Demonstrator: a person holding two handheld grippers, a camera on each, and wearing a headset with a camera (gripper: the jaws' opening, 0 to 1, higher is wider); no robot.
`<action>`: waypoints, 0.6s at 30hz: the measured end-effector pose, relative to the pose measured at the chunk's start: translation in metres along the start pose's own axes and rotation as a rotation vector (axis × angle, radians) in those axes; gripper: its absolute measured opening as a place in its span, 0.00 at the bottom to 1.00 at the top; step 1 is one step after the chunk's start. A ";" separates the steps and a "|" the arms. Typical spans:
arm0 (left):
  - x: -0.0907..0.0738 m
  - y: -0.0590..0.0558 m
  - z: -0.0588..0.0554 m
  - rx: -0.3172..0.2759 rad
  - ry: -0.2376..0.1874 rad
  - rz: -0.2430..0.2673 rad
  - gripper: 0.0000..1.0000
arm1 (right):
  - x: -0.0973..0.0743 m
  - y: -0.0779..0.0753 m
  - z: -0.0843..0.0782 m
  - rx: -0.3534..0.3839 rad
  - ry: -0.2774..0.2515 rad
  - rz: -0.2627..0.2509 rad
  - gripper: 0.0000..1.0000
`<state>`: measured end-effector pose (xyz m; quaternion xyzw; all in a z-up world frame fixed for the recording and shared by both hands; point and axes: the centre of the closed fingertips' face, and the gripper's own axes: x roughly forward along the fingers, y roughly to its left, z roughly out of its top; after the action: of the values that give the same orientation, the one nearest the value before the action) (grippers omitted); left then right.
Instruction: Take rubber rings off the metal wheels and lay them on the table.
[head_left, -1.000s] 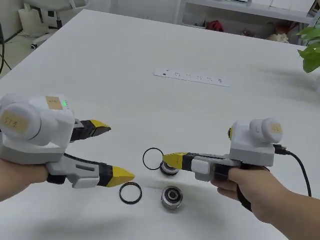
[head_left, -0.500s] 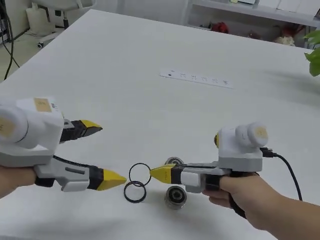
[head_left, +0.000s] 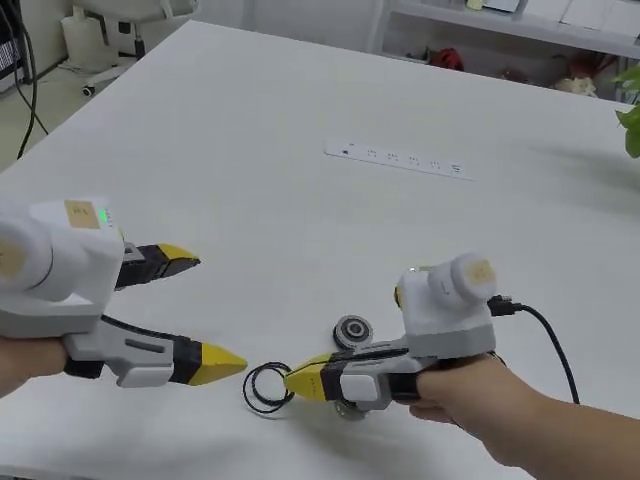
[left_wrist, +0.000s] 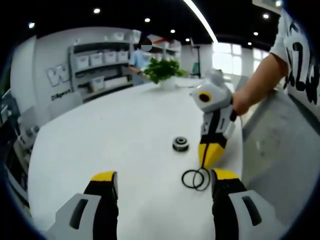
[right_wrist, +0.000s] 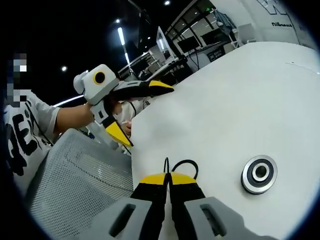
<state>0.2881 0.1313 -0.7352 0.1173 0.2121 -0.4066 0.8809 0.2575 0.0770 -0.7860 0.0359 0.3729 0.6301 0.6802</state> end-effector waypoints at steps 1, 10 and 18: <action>0.000 0.000 0.000 -0.001 0.000 0.000 0.78 | 0.000 -0.001 -0.001 -0.019 0.011 -0.007 0.00; 0.000 -0.001 0.001 0.002 0.003 -0.002 0.78 | -0.006 -0.008 -0.004 -0.099 0.034 -0.055 0.11; 0.003 0.000 0.003 0.006 0.007 -0.007 0.78 | -0.017 -0.016 0.003 -0.143 0.006 -0.098 0.27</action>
<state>0.2904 0.1280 -0.7336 0.1206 0.2143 -0.4100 0.8783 0.2737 0.0599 -0.7842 -0.0330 0.3302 0.6214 0.7097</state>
